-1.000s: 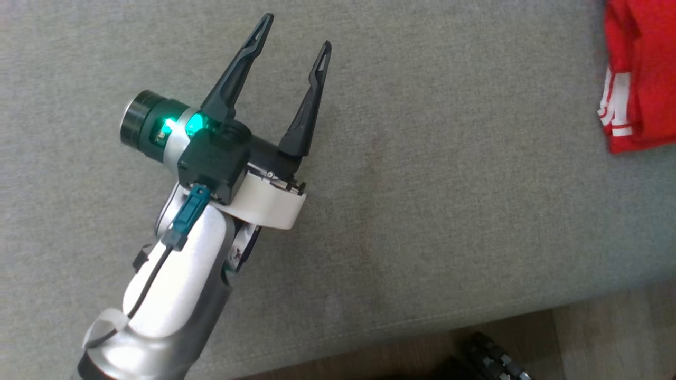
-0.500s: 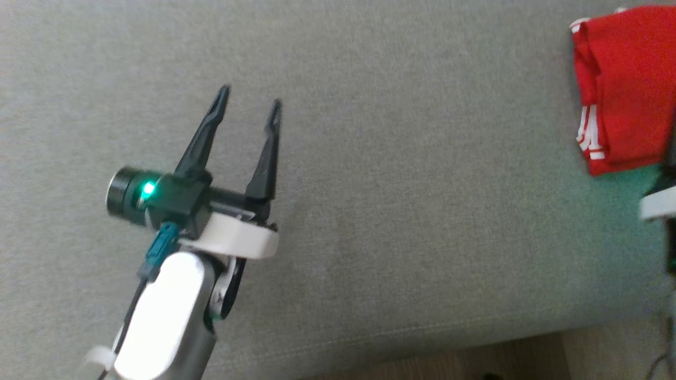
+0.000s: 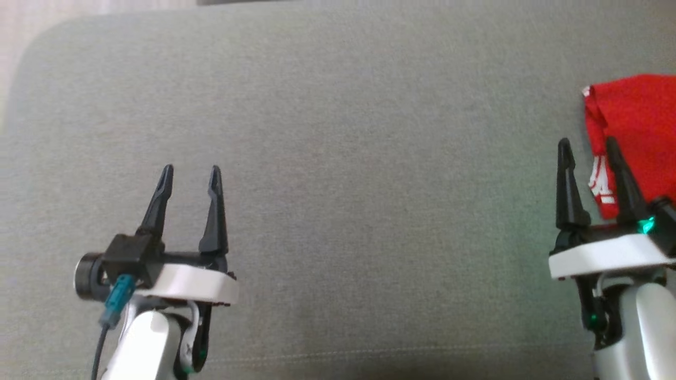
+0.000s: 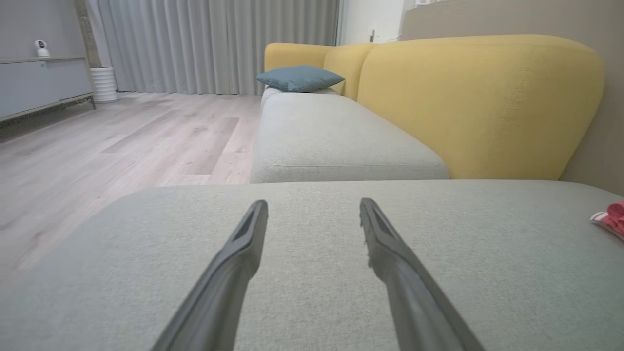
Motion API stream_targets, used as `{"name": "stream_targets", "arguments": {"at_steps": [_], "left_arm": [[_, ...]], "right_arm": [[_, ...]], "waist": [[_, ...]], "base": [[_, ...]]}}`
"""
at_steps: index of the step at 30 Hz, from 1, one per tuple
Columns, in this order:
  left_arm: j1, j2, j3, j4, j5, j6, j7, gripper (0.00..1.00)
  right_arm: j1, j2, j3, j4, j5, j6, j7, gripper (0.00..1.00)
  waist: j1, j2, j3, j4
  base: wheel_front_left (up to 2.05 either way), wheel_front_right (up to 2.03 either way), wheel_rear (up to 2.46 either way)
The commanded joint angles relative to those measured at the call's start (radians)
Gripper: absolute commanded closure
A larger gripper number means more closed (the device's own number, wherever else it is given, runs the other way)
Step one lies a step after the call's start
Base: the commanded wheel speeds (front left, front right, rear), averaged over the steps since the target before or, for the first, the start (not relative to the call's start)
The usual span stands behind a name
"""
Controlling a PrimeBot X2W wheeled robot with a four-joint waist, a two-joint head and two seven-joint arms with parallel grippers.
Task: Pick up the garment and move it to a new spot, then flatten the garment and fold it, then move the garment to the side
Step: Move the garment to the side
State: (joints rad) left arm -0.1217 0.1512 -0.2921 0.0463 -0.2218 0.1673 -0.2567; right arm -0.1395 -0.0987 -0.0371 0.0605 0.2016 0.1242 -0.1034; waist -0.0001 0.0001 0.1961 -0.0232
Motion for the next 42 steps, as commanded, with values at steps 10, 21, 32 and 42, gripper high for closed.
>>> {"name": "stream_targets", "arguments": {"at_steps": [10,21,32,42], "left_arm": [[0.05,0.017,0.089,-0.01,-0.008,-0.014,-0.005,0.0],[0.116,0.021,0.089,0.029,-0.014,-0.033,-0.005,0.0],[0.139,0.03,0.075,0.047,-0.029,-0.041,0.012,0.0],[0.134,0.039,0.068,0.057,-0.027,-0.029,0.04,0.0]], "right_arm": [[0.098,0.029,0.016,-0.073,-0.03,0.007,0.04,0.0],[0.197,0.041,0.014,-0.127,-0.057,0.007,0.075,0.0],[0.253,0.044,0.005,-0.164,-0.055,0.007,0.098,0.0],[0.255,0.046,0.005,-0.169,-0.05,0.007,0.096,0.0]], "waist": [[0.0001,-0.0001,-0.089,0.036],[0.0001,-0.0001,-0.18,0.03],[0.0001,-0.0001,-0.22,0.026],[0.0001,-0.0001,-0.227,0.029]], "base": [[0.0,0.0,0.0],[0.0,0.0,0.0],[0.0,0.0,0.0],[0.0,0.0,0.0]]}}
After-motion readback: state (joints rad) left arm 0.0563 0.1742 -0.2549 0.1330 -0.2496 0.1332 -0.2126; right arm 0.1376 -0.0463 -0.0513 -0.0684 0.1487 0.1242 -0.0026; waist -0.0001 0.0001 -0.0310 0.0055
